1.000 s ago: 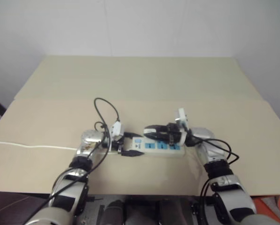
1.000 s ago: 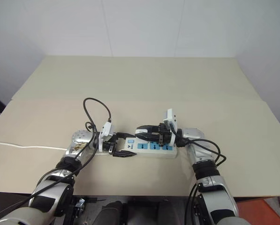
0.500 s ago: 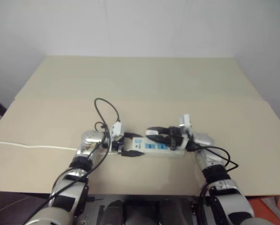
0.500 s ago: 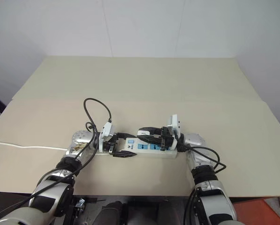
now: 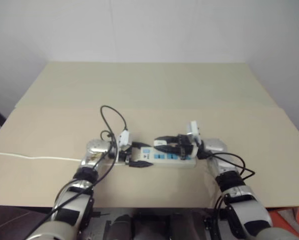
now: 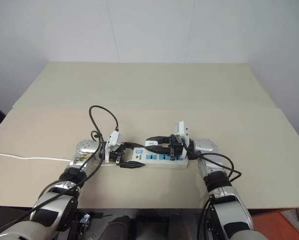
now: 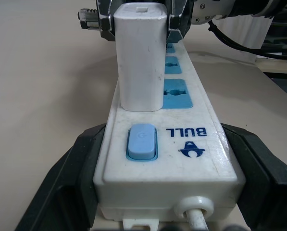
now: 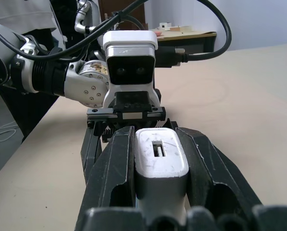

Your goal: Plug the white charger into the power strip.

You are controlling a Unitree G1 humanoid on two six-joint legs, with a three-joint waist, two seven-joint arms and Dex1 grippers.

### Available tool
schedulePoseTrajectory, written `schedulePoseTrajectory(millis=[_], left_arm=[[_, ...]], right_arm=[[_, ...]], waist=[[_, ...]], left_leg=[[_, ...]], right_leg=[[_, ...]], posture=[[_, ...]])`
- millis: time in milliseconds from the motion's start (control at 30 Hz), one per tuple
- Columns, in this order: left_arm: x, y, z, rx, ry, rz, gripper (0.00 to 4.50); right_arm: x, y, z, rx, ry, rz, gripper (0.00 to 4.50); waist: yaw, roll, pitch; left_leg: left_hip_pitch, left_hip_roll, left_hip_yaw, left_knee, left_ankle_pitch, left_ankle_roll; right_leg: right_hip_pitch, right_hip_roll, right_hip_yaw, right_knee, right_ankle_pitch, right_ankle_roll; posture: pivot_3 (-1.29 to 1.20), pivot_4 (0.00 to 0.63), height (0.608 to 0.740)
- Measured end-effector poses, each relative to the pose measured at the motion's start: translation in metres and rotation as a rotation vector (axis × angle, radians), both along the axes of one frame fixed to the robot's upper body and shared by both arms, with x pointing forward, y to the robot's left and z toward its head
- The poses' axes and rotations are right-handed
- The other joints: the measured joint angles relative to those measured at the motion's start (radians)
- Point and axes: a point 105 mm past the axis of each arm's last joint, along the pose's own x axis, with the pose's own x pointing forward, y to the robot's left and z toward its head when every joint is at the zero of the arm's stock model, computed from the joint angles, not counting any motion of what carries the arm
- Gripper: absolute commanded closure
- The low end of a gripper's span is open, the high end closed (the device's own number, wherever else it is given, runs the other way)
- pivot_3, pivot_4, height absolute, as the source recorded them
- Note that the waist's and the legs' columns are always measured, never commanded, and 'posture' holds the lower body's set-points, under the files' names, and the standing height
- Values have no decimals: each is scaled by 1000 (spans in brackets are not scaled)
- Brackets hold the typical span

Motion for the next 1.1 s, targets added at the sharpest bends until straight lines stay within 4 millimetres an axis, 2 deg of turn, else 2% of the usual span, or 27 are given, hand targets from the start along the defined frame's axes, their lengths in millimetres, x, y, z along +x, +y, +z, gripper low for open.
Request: schedulePoseTrajectory(millis=[133,433,467,567,667,700,833,933,1000,1100], left_arm=[[0,0,0,0,0,0,1216],[0,-1,1,3,-18,-4,1216],[0,-1,1,3,-20,-4,1216],[0,-1,1,4,-21,-3,1216],[0,2,1,6,-13,-2,192],[1,6,2,11,-5,2,58],[2,12,12,-3,-29,8,58],[4,15,30,-70,-84,35,58],[2,29,47,-109,-107,60,58],[-11,73,74,-115,-110,116,58]], right_arm=[[-1,0,0,-2,2,12,3377],[-3,-8,-8,-45,-9,-6,235],[-4,-9,-8,-45,-16,-7,26],[-6,-12,-8,-50,-26,-8,26],[-9,-18,-8,-63,-42,-13,0],[-9,-18,-8,-63,-46,-14,0],[-12,-23,-6,-76,-65,-19,0],[-15,-25,-4,-86,-81,-18,0],[-18,-28,-2,-84,-103,-43,0],[-24,-51,8,-123,-163,-98,0]], waist=[[0,0,0],[0,-1,-1],[0,-1,-1],[1,-1,-1],[0,-1,-1],[0,-1,-1],[5,-1,-1],[4,-1,-1],[0,-1,0],[-14,2,2]], left_leg=[[0,0,0,0,0,0],[1,0,0,0,0,0],[1,0,0,0,0,0],[1,0,0,0,0,0],[1,0,0,0,0,0],[1,0,0,0,0,0],[1,0,0,0,0,0],[0,0,-2,-1,0,0],[-2,1,-2,-1,0,0],[-6,1,-1,-2,0,0]], right_leg=[[0,0,0,0,0,0],[1,0,0,0,0,0],[1,0,0,0,0,0],[1,0,0,0,0,0],[1,0,0,0,0,0],[1,0,0,0,0,0],[1,0,0,-1,0,0],[0,0,0,-1,0,0],[-2,0,0,-1,0,0],[-7,0,3,0,0,0]], posture=[[0,150,740],[0,150,740],[0,150,740],[0,150,740],[0,150,740],[0,150,740],[0,150,740],[0,150,740],[0,150,740],[0,150,740]])
